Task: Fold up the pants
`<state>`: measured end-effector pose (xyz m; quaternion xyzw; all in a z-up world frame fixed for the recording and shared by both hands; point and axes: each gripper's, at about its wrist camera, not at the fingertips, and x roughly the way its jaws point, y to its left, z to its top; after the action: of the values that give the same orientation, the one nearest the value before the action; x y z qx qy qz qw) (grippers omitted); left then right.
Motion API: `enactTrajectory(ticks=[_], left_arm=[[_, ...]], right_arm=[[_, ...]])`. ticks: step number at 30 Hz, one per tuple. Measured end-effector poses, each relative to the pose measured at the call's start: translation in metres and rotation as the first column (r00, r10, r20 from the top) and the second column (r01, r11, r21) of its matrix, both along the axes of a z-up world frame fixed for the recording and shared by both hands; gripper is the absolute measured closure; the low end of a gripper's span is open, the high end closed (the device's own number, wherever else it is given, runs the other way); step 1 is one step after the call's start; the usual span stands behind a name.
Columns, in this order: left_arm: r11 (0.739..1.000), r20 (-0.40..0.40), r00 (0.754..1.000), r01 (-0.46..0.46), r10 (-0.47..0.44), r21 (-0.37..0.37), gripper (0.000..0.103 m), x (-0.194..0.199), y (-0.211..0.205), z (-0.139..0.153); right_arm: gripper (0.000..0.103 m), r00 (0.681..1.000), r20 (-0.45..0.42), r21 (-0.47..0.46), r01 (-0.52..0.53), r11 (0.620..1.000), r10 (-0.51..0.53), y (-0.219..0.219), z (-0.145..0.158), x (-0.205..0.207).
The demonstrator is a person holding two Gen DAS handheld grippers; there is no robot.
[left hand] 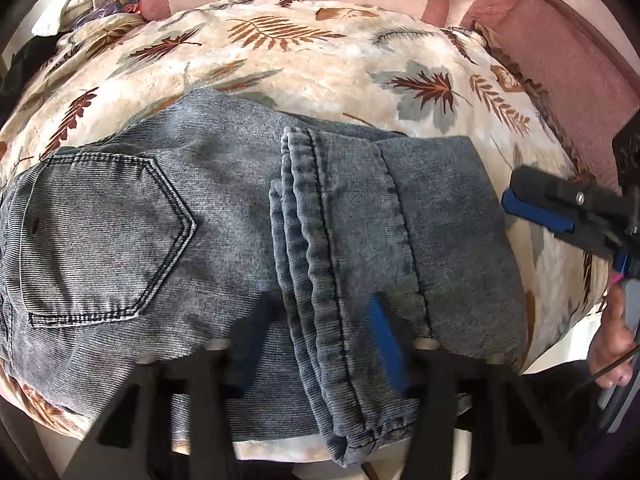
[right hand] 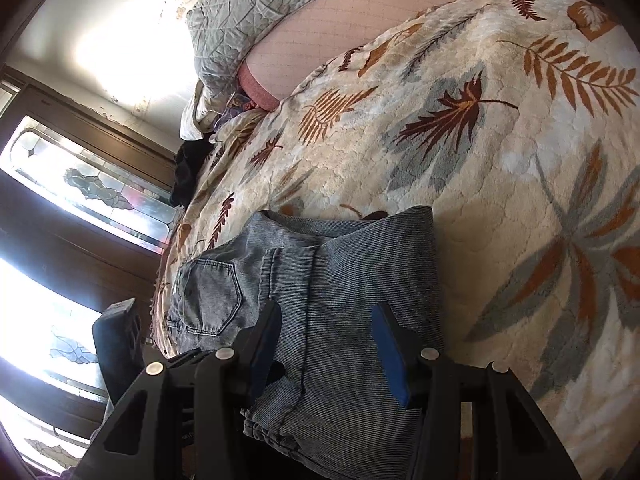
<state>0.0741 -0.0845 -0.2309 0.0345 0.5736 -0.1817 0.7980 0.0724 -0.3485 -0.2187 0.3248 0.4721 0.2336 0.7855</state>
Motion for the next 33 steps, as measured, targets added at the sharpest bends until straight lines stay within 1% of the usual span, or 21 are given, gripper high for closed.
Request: enactTrajectory(ticks=[1, 3, 5, 9, 10, 11, 14, 18, 19, 20, 21, 24, 29, 33], left_arm=[[1.0, 0.004, 1.0, 0.002, -0.002, 0.0, 0.067, 0.0, 0.0, 0.0], [1.0, 0.022, 1.0, 0.016, -0.016, 0.019, 0.073, 0.0, -0.001, -0.001], [1.0, 0.03, 0.999, 0.019, -0.019, 0.024, 0.074, 0.0, -0.002, -0.001], [0.999, 0.03, 0.999, 0.021, -0.022, 0.026, 0.074, 0.005, -0.007, 0.001], [0.999, 0.024, 0.999, 0.02, -0.02, 0.028, 0.072, 0.007, -0.008, 0.0], [0.999, 0.014, 1.0, 0.015, -0.015, 0.034, 0.068, 0.01, -0.008, -0.002], [1.0, -0.005, 1.0, -0.005, 0.005, 0.026, 0.067, 0.016, -0.007, -0.003], [0.999, 0.01, 1.0, 0.003, -0.004, 0.046, 0.068, 0.014, -0.009, -0.005], [0.999, 0.019, 1.0, 0.006, -0.007, 0.054, 0.069, 0.012, -0.011, -0.005], [0.998, 0.03, 0.999, 0.01, -0.012, 0.066, 0.073, 0.012, -0.013, -0.005], [0.997, 0.042, 0.999, 0.012, -0.015, 0.077, 0.076, 0.011, -0.014, -0.005], [0.996, 0.052, 0.998, 0.025, -0.029, 0.081, 0.079, 0.017, -0.014, -0.006], [0.995, 0.028, 0.999, 0.038, -0.04, 0.091, 0.079, 0.032, -0.018, -0.009], [0.993, 0.065, 0.996, 0.046, -0.054, 0.112, 0.079, 0.02, -0.017, -0.006]], right_arm=[[0.052, 1.0, 0.0, -0.001, 0.001, 1.0, -0.001, 0.0, 0.0, 0.0], [0.052, 1.0, -0.001, -0.001, 0.003, 1.0, -0.003, -0.001, -0.001, 0.0], [0.052, 1.0, -0.003, 0.0, 0.006, 1.0, -0.006, -0.002, -0.001, 0.0], [0.052, 1.0, -0.015, 0.0, 0.002, 1.0, -0.002, 0.0, -0.004, 0.002], [0.052, 1.0, -0.017, -0.008, -0.002, 1.0, 0.002, 0.002, -0.005, 0.002], [0.052, 1.0, -0.019, -0.015, -0.005, 1.0, 0.005, 0.004, -0.006, 0.003], [0.052, 1.0, -0.025, -0.023, -0.016, 1.0, 0.015, 0.009, -0.008, 0.004], [0.052, 0.999, -0.041, -0.033, -0.021, 0.999, 0.019, 0.012, -0.012, 0.006], [0.052, 0.998, -0.053, -0.04, -0.019, 0.999, 0.016, 0.012, -0.014, 0.007], [0.052, 0.998, -0.064, -0.043, -0.014, 0.999, 0.011, 0.012, -0.017, 0.008], [0.052, 0.997, -0.076, -0.041, -0.009, 0.999, 0.005, 0.012, -0.019, 0.009], [0.052, 0.994, -0.11, -0.016, 0.015, 1.0, -0.016, 0.007, -0.026, 0.011], [0.052, 0.987, -0.149, 0.04, 0.066, 0.997, -0.059, -0.004, -0.037, 0.015], [0.052, 0.986, -0.155, 0.052, 0.074, 0.996, -0.065, -0.004, -0.037, 0.016]])
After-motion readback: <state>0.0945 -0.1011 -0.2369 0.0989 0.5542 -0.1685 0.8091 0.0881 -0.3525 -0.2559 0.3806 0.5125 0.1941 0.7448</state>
